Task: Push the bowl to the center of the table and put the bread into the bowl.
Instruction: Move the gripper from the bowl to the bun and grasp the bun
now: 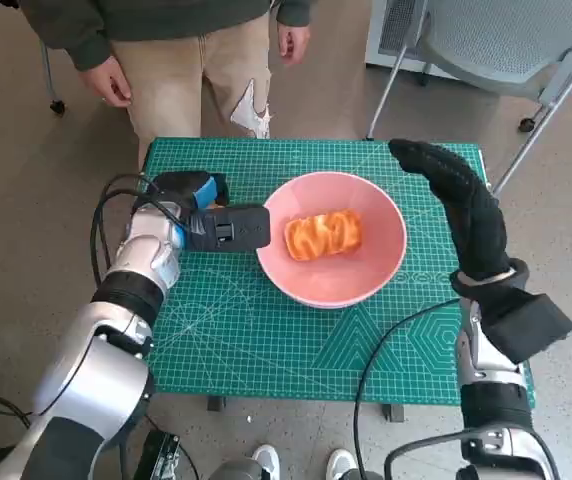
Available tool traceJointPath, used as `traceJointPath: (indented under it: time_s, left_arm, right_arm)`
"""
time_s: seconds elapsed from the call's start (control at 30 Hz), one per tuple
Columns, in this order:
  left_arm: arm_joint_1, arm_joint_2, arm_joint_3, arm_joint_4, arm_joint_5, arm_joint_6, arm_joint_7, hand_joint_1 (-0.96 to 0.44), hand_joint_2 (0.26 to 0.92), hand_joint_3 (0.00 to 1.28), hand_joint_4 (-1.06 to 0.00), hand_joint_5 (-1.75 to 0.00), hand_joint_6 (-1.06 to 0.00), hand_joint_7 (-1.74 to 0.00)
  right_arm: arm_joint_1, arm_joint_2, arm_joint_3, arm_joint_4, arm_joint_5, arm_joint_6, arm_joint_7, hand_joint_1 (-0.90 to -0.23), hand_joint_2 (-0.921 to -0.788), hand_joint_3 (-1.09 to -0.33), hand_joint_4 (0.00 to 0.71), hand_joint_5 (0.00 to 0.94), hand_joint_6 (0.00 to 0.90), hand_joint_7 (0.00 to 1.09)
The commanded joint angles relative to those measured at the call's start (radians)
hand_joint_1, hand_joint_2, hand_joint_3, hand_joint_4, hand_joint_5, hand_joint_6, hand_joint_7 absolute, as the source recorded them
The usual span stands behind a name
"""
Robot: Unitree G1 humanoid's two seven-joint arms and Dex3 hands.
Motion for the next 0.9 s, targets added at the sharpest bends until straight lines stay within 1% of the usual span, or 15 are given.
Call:
traceJointPath:
  time_s: [0.03, 0.07, 0.17, 0.37, 0.5, 0.6, 0.7, 0.8, 0.9]
  left_arm:
    - [0.018, 0.008, 0.008, 0.009, -0.008, -0.001, -0.013, 0.00, 0.769, 0.36, -0.61, -1.37, -0.67, -1.08]
    - [0.017, 0.009, 0.009, 0.008, -0.009, -0.002, -0.014, 0.00, 0.791, 0.32, -0.62, -1.35, -0.67, -1.08]
    - [0.013, 0.013, 0.012, 0.004, -0.010, -0.005, -0.021, 0.00, 0.815, 0.27, -0.64, -1.32, -0.65, -1.08]
    - [-0.004, 0.025, 0.028, -0.009, -0.022, -0.004, -0.041, 0.00, 0.828, 0.23, -0.70, -1.23, -0.63, -1.11]
    - [-0.019, 0.040, 0.046, -0.032, -0.038, -0.008, -0.056, 0.00, 0.872, 0.13, -0.73, -1.14, -0.63, -1.15]
    - [-0.028, 0.053, 0.057, -0.054, -0.049, -0.014, -0.060, 0.00, 0.886, 0.10, -0.74, -1.11, -0.63, -1.17]
    - [-0.031, 0.076, 0.075, -0.104, -0.062, -0.024, -0.057, 0.00, 0.890, 0.08, -0.76, -1.08, -0.64, -1.17]
    - [-0.023, 0.100, 0.089, -0.166, -0.066, -0.029, -0.054, 0.00, 0.890, 0.08, -0.77, -1.10, -0.65, -1.13]
    - [0.006, 0.139, 0.113, -0.293, -0.068, -0.022, -0.050, 0.00, 0.889, 0.08, -0.76, -1.15, -0.67, -1.07]
  right_arm:
    - [0.013, -0.004, 0.001, 0.014, -0.004, 0.008, 0.001, -0.692, -0.921, -0.846, 0.187, 0.000, -0.001, 0.48]
    - [0.011, -0.003, 0.001, 0.016, -0.003, 0.007, 0.001, -0.690, -0.921, -0.846, 0.187, 0.000, -0.001, 0.48]
    - [0.009, -0.002, 0.001, 0.021, -0.002, 0.005, 0.003, -0.687, -0.921, -0.847, 0.187, 0.000, -0.001, 0.48]
    - [0.003, -0.003, 0.000, 0.032, 0.002, 0.000, 0.007, -0.684, -0.921, -0.847, 0.187, 0.000, -0.001, 0.48]
    - [-0.004, -0.003, -0.001, 0.040, 0.003, -0.002, 0.009, -0.684, -0.921, -0.847, 0.187, 0.000, -0.001, 0.48]
    - [-0.008, -0.002, -0.001, 0.044, 0.003, -0.005, 0.010, -0.684, -0.921, -0.847, 0.187, 0.000, -0.001, 0.48]
    - [-0.012, 0.000, 0.001, 0.047, 0.003, -0.007, 0.010, -0.684, -0.921, -0.847, 0.187, 0.000, -0.001, 0.48]
    - [-0.018, 0.001, 0.001, 0.054, 0.001, -0.010, 0.009, -0.684, -0.921, -0.847, 0.187, 0.000, -0.001, 0.48]
    - [-0.025, 0.003, 0.003, 0.061, -0.001, -0.012, 0.008, -0.685, -0.921, -0.846, 0.187, 0.000, -0.001, 0.48]
